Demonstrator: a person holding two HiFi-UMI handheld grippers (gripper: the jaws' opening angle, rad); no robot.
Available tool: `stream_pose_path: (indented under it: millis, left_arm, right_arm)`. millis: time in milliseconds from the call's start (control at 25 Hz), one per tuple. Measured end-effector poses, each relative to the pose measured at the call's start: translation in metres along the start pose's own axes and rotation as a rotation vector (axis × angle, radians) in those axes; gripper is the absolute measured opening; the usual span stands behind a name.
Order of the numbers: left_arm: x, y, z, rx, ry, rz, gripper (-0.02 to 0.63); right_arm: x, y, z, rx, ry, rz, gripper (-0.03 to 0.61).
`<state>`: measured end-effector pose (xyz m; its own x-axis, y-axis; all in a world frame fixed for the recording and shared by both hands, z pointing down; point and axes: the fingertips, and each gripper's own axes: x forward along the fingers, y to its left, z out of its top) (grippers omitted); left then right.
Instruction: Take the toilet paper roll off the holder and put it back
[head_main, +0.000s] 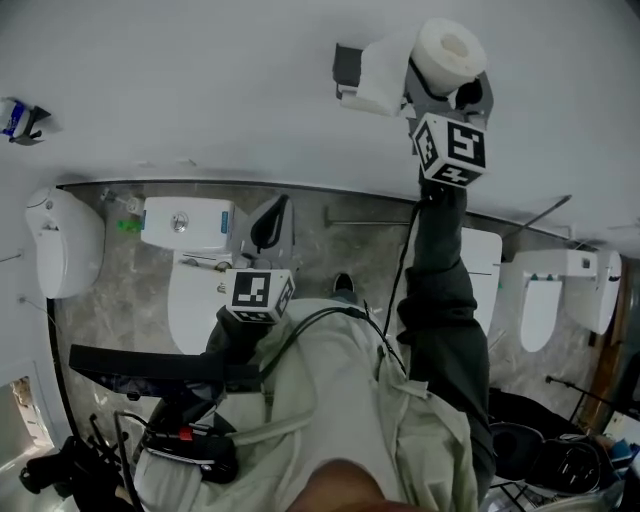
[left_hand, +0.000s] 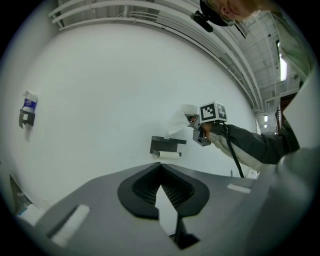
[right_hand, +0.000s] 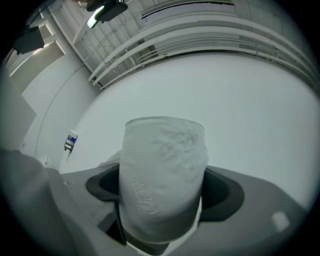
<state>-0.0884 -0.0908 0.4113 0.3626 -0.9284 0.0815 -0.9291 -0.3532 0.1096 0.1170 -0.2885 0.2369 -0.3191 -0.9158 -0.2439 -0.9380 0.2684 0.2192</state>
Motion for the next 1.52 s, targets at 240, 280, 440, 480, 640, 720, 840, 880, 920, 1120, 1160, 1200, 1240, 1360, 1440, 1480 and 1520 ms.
stream_pose_path:
  millis: [240, 280, 440, 480, 640, 720, 840, 880, 920, 1120, 1160, 1200, 1240, 1360, 1440, 1480, 1520]
  left_arm:
    - [-0.008, 0.012, 0.001, 0.005, -0.011, 0.059, 0.006]
    - [-0.012, 0.013, 0.003, 0.006, -0.014, 0.065, 0.006]
    - [-0.017, 0.019, 0.007, 0.008, -0.018, 0.087, 0.006]
    - [-0.015, 0.021, 0.007, 0.008, -0.016, 0.091, 0.006]
    - [-0.006, 0.023, 0.003, 0.01, -0.008, 0.096, 0.006]
    - [-0.003, 0.023, 0.002, 0.009, -0.005, 0.095, 0.006]
    - [0.001, 0.022, 0.001, 0.01, -0.002, 0.086, 0.006]
    - [0.002, 0.022, 0.002, 0.01, -0.002, 0.083, 0.007]
    - [0.003, 0.021, 0.002, 0.009, -0.003, 0.08, 0.006]
    - [0.01, 0.015, 0.003, 0.001, -0.004, 0.053, 0.006]
    - [0.012, 0.014, 0.003, -0.002, -0.004, 0.045, 0.006]
    - [0.015, 0.013, 0.003, -0.004, -0.004, 0.038, 0.006]
    - [0.017, 0.011, 0.003, -0.006, -0.005, 0.029, 0.006]
    - [0.022, 0.005, 0.007, -0.013, -0.015, 0.001, 0.006]
    - [0.025, -0.001, 0.01, -0.012, -0.023, -0.022, 0.006]
    - [0.027, -0.005, 0.011, -0.007, -0.025, -0.036, 0.006]
    - [0.029, -0.009, 0.012, 0.001, -0.025, -0.05, 0.006]
  right_arm:
    - [0.038, 0.0, -0.033, -0.018, 0.04, -0.002, 0.446]
    - [0.04, 0.0, -0.039, -0.018, 0.059, -0.001, 0.446]
    - [0.05, 0.008, -0.067, -0.011, 0.118, 0.011, 0.446]
    - [0.054, 0.008, -0.072, -0.007, 0.114, 0.011, 0.446]
    - [0.058, 0.005, -0.083, 0.034, 0.088, 0.006, 0.446]
    - [0.052, 0.004, -0.094, 0.054, 0.104, 0.003, 0.446]
    - [0.043, 0.005, -0.116, 0.094, 0.159, 0.014, 0.446]
    - [0.041, 0.006, -0.12, 0.12, 0.171, 0.021, 0.448]
    - [0.039, 0.007, -0.121, 0.136, 0.176, 0.029, 0.448]
    - [0.01, 0.01, -0.107, 0.128, 0.154, 0.025, 0.448]
    - [0.0, 0.008, -0.102, 0.146, 0.139, 0.013, 0.448]
    - [-0.01, 0.006, -0.098, 0.165, 0.126, 0.004, 0.448]
    - [-0.02, 0.006, -0.094, 0.18, 0.116, 0.0, 0.448]
    - [-0.058, 0.016, -0.078, 0.187, 0.097, 0.007, 0.448]
    - [-0.085, 0.027, -0.068, 0.189, 0.083, 0.015, 0.448]
    - [-0.098, 0.034, -0.066, 0.191, 0.079, 0.018, 0.447]
    - [-0.11, 0.04, -0.065, 0.19, 0.081, 0.021, 0.446]
